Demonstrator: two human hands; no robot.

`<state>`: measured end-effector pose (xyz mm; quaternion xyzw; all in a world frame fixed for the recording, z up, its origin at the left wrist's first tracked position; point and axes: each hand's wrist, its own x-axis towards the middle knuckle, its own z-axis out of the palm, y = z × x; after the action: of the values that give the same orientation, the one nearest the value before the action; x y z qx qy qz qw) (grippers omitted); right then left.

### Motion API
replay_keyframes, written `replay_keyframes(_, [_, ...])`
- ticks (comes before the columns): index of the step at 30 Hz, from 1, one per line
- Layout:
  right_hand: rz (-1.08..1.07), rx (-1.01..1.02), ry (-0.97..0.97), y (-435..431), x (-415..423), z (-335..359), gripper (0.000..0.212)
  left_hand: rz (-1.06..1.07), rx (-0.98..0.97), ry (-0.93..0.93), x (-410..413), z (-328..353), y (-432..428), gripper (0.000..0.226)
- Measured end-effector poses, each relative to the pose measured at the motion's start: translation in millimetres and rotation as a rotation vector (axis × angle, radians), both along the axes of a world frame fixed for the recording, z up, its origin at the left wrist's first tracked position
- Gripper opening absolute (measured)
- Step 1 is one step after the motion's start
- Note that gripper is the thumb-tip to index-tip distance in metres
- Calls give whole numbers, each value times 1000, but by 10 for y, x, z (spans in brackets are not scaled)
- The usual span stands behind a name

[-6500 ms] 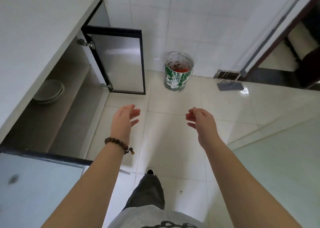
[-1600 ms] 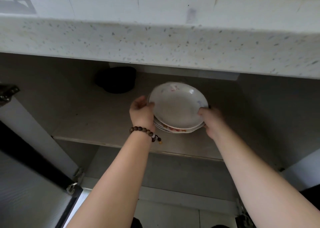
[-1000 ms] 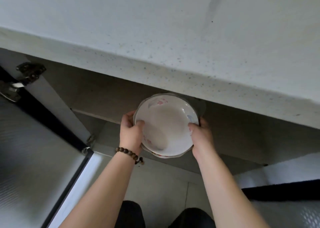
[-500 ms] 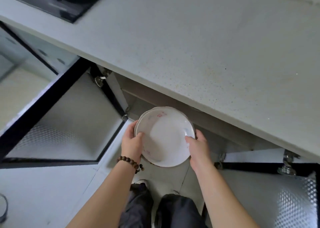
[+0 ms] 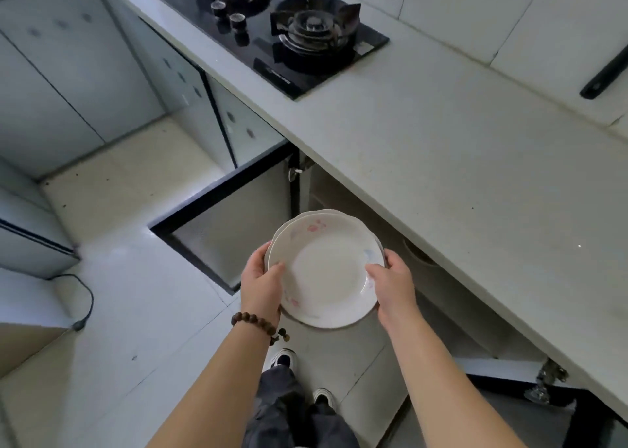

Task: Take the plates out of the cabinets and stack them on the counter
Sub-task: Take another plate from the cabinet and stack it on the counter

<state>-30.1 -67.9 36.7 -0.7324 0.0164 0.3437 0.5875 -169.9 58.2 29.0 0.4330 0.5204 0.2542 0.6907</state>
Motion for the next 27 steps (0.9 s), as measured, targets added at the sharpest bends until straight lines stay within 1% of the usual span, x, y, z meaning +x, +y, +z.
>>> replay_keyframes(8, [277,110,-21,672,-459,410,32,284,50,-6,-740,474,258,44])
replay_keyframes(11, [402,139,-19,1016,-719,533,34,400,82,-10,-1097,604,379,42])
replay_keyframes(14, [496,169,-3,1372,-998,627,31,518,97,-24,-1435,694,513,38])
replay_keyframes(19, [637,160,23,1936,-1477,690,32,686,103,-63,-1947,741,801,33])
replay_keyframes(27, [746,150,20,2958,-2211,656,32,829,103,-86,-2692,623,1634,36])
